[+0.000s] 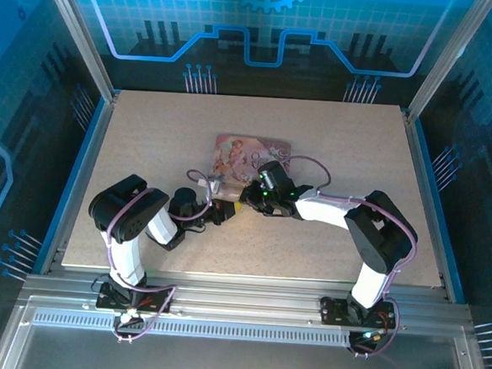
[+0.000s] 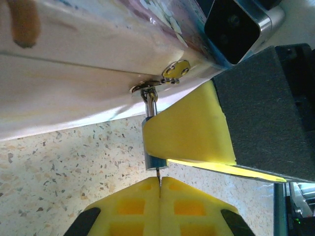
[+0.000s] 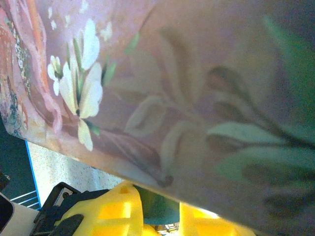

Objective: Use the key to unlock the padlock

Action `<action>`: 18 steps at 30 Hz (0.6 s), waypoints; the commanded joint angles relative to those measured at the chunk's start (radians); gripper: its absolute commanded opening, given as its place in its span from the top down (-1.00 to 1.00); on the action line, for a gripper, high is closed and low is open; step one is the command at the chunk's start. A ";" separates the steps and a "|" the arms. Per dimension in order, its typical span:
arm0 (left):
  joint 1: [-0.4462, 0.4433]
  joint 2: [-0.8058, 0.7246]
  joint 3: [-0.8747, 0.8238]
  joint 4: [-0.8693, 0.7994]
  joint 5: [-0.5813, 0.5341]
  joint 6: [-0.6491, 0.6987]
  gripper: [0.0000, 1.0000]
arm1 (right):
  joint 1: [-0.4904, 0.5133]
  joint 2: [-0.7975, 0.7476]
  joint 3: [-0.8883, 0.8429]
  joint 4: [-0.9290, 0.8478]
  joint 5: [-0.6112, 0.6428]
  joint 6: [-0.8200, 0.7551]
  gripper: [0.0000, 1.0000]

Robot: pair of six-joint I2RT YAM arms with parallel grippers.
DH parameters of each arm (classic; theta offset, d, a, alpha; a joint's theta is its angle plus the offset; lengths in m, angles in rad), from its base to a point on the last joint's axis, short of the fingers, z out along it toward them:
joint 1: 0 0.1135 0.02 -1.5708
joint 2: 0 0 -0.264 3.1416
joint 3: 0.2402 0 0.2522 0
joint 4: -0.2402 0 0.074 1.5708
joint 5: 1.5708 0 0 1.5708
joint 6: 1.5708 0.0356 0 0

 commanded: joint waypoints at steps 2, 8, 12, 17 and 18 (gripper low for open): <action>0.001 -0.022 -0.009 0.045 -0.024 0.054 1.00 | -0.001 0.019 -0.025 -0.041 -0.065 0.100 1.00; -0.053 -0.076 0.048 -0.091 -0.082 0.222 1.00 | -0.002 0.047 -0.031 0.013 -0.140 0.154 1.00; -0.062 -0.048 0.081 -0.067 -0.099 0.247 1.00 | 0.005 0.053 -0.005 -0.014 -0.173 0.140 1.00; -0.063 -0.018 0.119 -0.075 -0.109 0.275 1.00 | 0.014 0.047 0.018 -0.060 -0.195 0.117 1.00; -0.063 -0.016 0.124 -0.080 -0.110 0.276 1.00 | 0.015 0.050 0.022 -0.066 -0.199 0.116 1.00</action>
